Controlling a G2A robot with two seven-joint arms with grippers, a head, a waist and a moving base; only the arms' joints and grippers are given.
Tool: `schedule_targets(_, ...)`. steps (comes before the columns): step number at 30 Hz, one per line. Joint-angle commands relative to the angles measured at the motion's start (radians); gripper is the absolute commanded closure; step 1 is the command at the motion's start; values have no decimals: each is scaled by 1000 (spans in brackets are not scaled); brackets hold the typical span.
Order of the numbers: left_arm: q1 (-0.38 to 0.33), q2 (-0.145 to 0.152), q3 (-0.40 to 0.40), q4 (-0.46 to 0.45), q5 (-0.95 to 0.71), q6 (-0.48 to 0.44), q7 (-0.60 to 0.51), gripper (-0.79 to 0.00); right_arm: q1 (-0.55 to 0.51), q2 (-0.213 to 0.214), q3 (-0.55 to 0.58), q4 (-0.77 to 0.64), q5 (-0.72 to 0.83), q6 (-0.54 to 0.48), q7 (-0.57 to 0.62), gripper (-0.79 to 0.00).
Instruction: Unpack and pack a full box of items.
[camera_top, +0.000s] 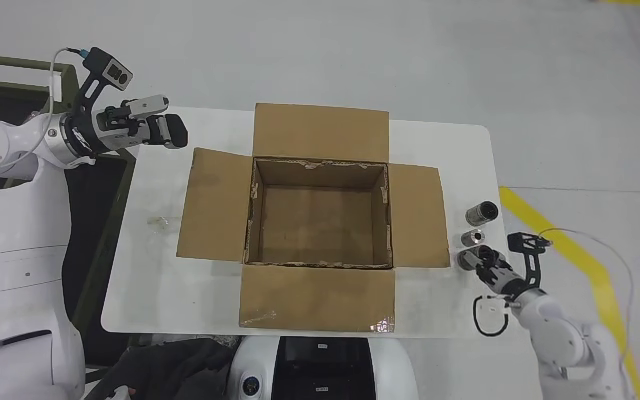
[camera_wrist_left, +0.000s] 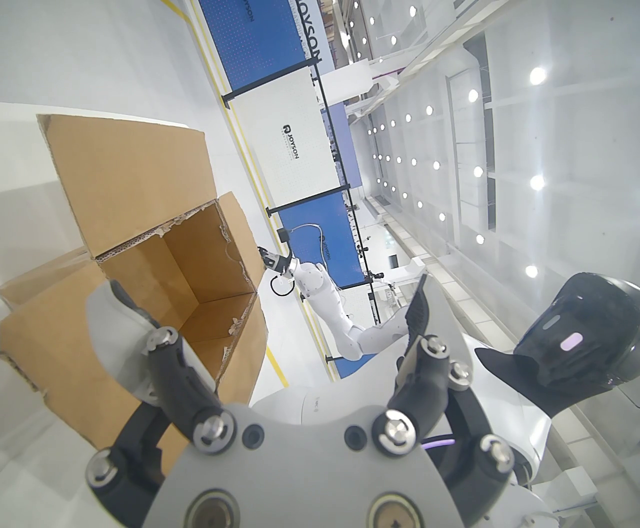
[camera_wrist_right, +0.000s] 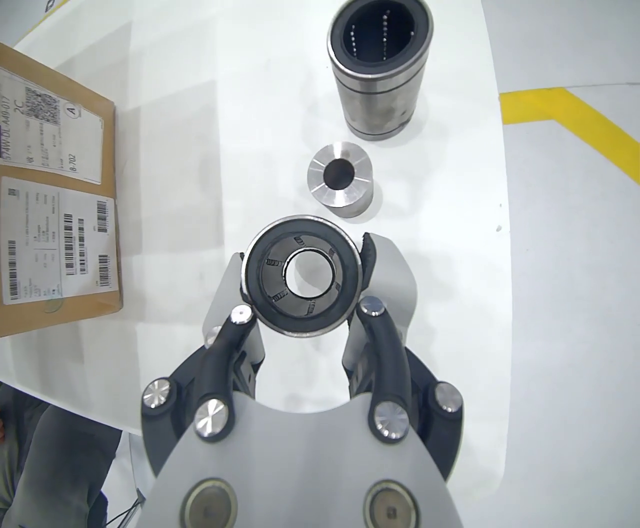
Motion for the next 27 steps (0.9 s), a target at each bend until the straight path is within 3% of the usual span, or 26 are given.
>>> schedule_targets(1, 0, 0, 0, 0, 0, 0, 0, -785, 6, 1, -3, 10, -1, 3, -1, 0)
schedule_targets(8, 0, 0, 0, 0, 0, 0, 0, -785, 27, 3, -13, 46, -9, 13, -5, 0)
schedule_targets(12, 0, 0, 0, 0, 0, 0, 0, -785, 29, 4, -18, 45, -12, 19, -4, -265)
schedule_targets(15, 0, 0, 0, 0, 0, 0, 0, -785, 25, 5, -23, 37, -18, 23, -2, -372)
schedule_targets(19, 0, 0, 0, 0, 0, 0, 0, -785, 19, 6, -27, 25, -30, 33, 2, -443)
schedule_targets(27, 0, 0, 0, 0, 0, 0, 0, -785, 13, 8, -40, 4, -45, 44, 9, -496)
